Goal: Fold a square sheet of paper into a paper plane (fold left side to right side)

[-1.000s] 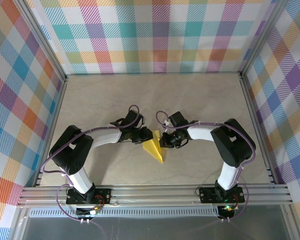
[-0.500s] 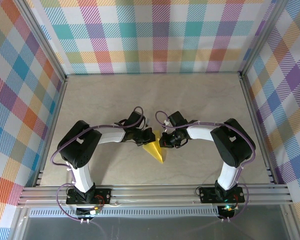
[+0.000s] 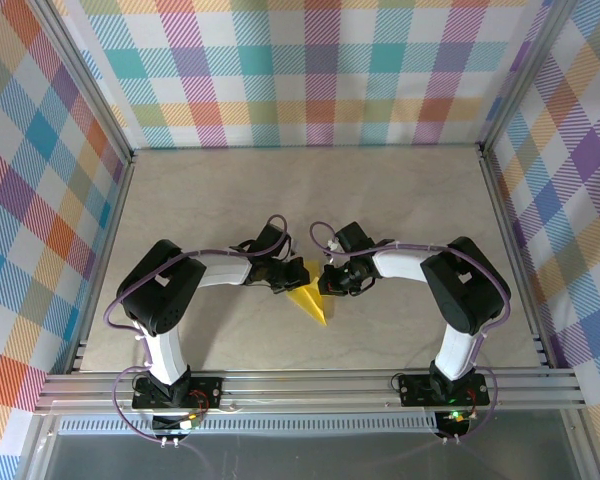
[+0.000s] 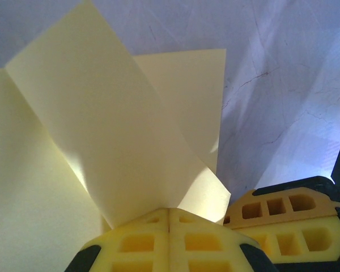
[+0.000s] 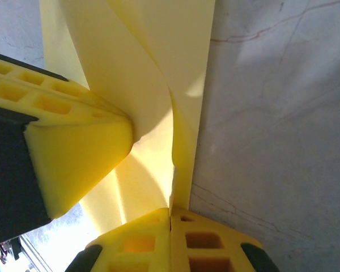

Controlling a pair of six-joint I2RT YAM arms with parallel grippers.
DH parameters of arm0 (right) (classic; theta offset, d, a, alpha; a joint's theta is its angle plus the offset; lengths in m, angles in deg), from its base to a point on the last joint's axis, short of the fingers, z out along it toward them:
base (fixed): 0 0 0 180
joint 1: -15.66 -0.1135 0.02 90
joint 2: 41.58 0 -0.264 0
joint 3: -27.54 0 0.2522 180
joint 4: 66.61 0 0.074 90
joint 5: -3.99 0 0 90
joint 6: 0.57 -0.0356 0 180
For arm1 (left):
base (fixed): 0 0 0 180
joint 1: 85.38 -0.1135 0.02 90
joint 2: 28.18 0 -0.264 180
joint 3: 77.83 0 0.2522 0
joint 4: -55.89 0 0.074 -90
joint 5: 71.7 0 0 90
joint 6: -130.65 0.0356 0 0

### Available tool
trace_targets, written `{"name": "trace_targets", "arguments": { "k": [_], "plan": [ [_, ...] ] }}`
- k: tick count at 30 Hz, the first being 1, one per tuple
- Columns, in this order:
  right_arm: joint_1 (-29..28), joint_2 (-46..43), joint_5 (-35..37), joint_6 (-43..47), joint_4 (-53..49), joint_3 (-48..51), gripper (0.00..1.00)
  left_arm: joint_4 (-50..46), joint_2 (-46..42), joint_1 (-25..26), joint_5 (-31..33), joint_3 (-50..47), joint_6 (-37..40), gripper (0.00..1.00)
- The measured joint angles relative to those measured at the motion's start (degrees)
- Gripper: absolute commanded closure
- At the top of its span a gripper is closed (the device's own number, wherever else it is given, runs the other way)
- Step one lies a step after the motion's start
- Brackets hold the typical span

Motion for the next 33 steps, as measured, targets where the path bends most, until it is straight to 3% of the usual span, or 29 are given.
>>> {"name": "trace_targets", "arguments": {
  "k": [13,27,30,33],
  "plan": [
    [0.0,0.5,-0.37,-0.04,-1.46,-1.11,0.98,1.27,-0.02,0.0,0.04,-0.83,0.0,1.0],
    [0.61,-3.98,0.04,-1.99,-4.2,-1.29,0.68,2.34,-0.13,0.0,0.02,-1.42,0.0,1.0],
    [1.16,-6.54,0.9,-2.12,-6.29,-1.38,0.69,2.34,-0.13,0.0,0.02,-1.44,0.0,1.0],
    [1.27,-8.9,1.03,-2.12,-8.22,-1.36,0.8,2.34,-0.13,0.0,0.02,-1.44,0.0,1.0]
  ]
}}
